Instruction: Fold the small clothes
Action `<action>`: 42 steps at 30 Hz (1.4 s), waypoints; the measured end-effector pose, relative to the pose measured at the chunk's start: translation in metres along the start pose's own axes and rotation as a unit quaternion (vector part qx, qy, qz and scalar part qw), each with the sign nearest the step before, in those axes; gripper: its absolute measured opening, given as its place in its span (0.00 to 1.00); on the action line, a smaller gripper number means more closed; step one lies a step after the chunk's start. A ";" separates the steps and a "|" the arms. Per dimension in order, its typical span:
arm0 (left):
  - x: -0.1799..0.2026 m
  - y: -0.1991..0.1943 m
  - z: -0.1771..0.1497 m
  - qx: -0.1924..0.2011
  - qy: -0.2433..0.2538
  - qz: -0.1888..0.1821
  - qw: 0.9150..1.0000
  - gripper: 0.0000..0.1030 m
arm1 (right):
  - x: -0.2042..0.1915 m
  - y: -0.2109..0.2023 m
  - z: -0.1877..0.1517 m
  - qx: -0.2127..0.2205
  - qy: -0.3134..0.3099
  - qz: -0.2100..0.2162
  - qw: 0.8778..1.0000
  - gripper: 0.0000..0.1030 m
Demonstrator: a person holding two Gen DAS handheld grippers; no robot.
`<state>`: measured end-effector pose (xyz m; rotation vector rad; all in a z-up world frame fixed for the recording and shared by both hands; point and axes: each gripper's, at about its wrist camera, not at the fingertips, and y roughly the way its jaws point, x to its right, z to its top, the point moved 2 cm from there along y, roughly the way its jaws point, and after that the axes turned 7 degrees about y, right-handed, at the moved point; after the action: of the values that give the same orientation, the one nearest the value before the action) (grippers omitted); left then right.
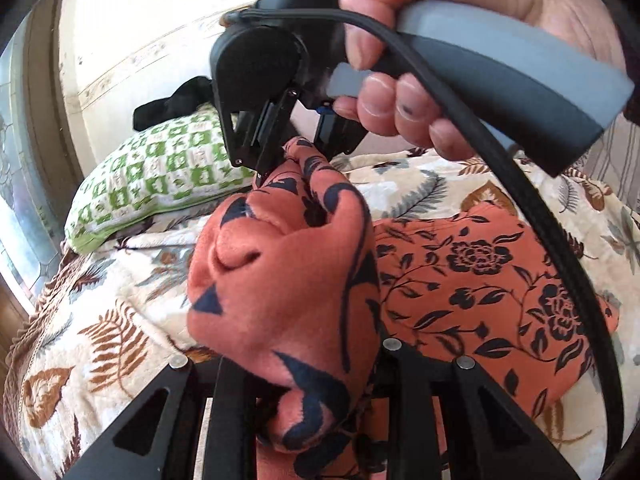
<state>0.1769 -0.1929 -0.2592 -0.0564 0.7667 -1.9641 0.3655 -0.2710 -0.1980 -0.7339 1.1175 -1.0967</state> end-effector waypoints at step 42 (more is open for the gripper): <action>0.007 0.024 0.010 -0.013 -0.049 -0.122 0.991 0.68 | 0.188 -0.086 -0.171 0.206 0.172 0.044 0.962 0.53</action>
<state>0.1951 -0.2110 -0.2661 -0.2708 0.7489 -2.1657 0.1860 -0.4672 -0.2351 -0.1654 1.1446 -1.3588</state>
